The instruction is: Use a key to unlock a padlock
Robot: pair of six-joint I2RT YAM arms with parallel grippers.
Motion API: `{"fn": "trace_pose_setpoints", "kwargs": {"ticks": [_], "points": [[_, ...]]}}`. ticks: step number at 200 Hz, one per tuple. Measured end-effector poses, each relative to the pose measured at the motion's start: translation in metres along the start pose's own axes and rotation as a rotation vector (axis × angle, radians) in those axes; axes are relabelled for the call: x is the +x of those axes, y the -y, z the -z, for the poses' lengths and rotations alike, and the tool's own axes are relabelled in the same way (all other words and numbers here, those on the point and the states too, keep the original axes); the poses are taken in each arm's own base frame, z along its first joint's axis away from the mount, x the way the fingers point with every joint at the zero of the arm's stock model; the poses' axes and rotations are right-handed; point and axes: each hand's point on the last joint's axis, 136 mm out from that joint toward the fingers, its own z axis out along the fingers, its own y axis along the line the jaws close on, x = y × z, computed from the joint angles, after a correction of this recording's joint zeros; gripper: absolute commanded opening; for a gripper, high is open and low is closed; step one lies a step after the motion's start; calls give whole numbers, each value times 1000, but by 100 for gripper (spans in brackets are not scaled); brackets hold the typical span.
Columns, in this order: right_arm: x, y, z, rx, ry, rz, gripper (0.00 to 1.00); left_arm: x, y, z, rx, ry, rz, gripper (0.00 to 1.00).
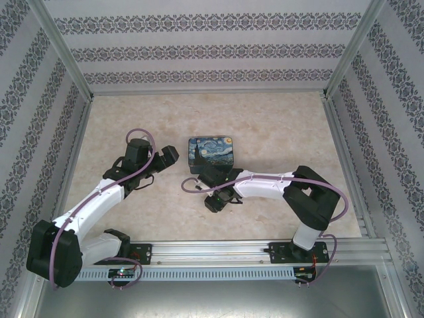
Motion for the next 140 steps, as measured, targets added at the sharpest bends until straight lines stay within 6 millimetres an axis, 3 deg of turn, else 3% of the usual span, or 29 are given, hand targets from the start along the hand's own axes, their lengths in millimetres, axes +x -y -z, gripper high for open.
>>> {"fn": "trace_pose_setpoints", "kwargs": {"ticks": [69, 140], "points": [[-2, 6, 1, 28, 23, -28, 0, 0, 1, 0, 3, -1, 7, 99], [-9, 15, 9, -45, 85, -106, 0, 5, 9, 0, 48, -31, 10, 99]]}}
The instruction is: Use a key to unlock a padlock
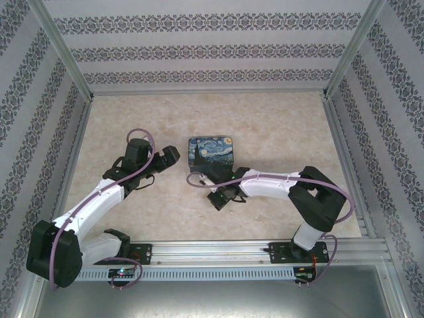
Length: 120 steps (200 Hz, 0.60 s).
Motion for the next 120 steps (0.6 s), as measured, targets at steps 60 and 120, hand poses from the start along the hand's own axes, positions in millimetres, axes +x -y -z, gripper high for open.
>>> {"fn": "trace_pose_setpoints", "kwargs": {"ticks": [60, 120], "points": [[-48, 6, 53, -172, 227, -149, 0, 4, 35, -3, 188, -50, 13, 100], [-66, 6, 72, -284, 308, -220, 0, 11, 55, -6, 280, -96, 27, 91]]}}
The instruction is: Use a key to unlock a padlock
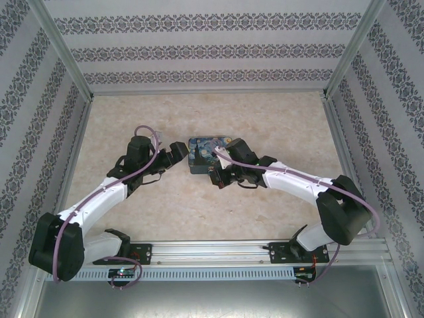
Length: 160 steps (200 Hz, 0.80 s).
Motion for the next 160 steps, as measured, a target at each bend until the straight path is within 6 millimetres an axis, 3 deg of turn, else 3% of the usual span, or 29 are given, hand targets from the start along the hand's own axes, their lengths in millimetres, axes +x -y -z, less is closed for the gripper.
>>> {"fn": "trace_pose_setpoints", "kwargs": {"ticks": [14, 30, 55, 103, 160], "points": [[-5, -1, 2, -37, 24, -41, 0, 6, 8, -10, 11, -22, 25, 86], [-13, 4, 7, -52, 62, -81, 0, 30, 22, -33, 34, -106, 41, 80], [-23, 6, 13, -54, 112, -97, 0, 55, 25, -47, 20, -178, 109, 76], [-26, 7, 22, -1, 161, -65, 0, 64, 41, -55, 8, -168, 231, 71], [-9, 15, 19, 101, 164, 1, 0, 57, 37, -58, -32, -94, 387, 48]]}}
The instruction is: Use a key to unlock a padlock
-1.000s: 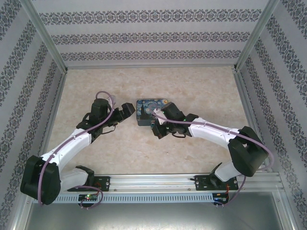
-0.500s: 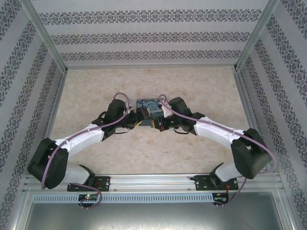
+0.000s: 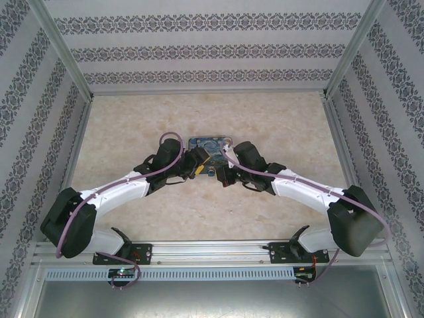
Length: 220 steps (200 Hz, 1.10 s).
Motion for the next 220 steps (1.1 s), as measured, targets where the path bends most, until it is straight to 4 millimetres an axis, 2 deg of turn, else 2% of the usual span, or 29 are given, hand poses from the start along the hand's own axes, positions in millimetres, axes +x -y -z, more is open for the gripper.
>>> {"fn": "trace_pose_setpoints", "kwargs": {"ticks": [53, 123, 220], "points": [[3, -10, -1, 50, 19, 111, 0, 6, -2, -2, -8, 8, 92, 42], [5, -11, -2, 88, 24, 165, 0, 11, -6, -3, -27, 4, 136, 37], [-1, -15, 0, 90, 31, 185, 0, 18, -21, -22, -90, -20, 157, 34]]}}
